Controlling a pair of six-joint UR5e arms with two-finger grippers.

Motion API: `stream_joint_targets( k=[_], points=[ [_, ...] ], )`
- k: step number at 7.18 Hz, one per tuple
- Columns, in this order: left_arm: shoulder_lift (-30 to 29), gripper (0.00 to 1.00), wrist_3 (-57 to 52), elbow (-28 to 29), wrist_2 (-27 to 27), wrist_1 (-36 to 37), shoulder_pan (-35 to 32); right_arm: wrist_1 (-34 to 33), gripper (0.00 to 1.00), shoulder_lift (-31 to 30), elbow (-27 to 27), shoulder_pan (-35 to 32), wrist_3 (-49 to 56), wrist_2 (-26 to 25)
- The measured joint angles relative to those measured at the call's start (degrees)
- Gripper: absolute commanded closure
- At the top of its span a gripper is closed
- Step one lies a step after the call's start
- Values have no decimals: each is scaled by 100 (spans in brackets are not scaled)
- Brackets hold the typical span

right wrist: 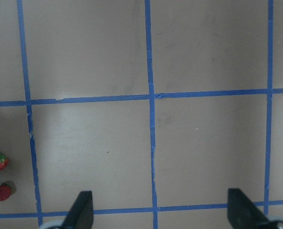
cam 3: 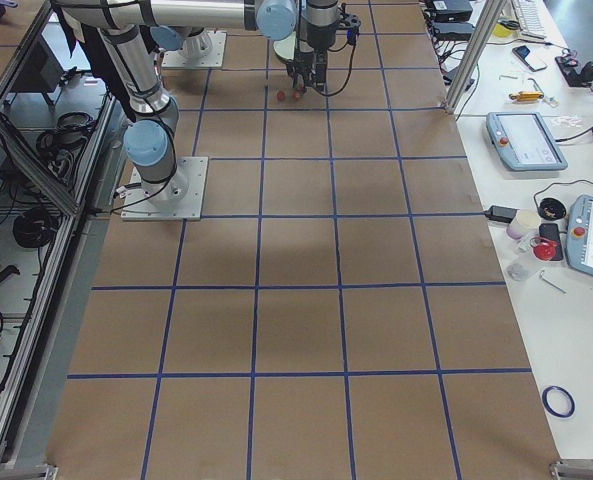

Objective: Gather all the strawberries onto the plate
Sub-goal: 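Lower the left gripper onto the nearest strawberry to grasp it, then carry the strawberry onto the green plate and open the left gripper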

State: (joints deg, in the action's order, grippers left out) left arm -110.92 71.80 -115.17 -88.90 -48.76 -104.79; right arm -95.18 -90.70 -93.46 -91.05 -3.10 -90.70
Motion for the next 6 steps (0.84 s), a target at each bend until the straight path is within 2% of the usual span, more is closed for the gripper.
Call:
stream_joint_targets(
  k=[4, 6],
  points=[
    [156, 93, -410, 28, 264, -105, 283, -14, 0, 0, 3, 0, -6, 0],
    [406, 93, -955, 27, -139, -530, 647, -20, 0, 0, 3, 0, -7, 2]
  ],
)
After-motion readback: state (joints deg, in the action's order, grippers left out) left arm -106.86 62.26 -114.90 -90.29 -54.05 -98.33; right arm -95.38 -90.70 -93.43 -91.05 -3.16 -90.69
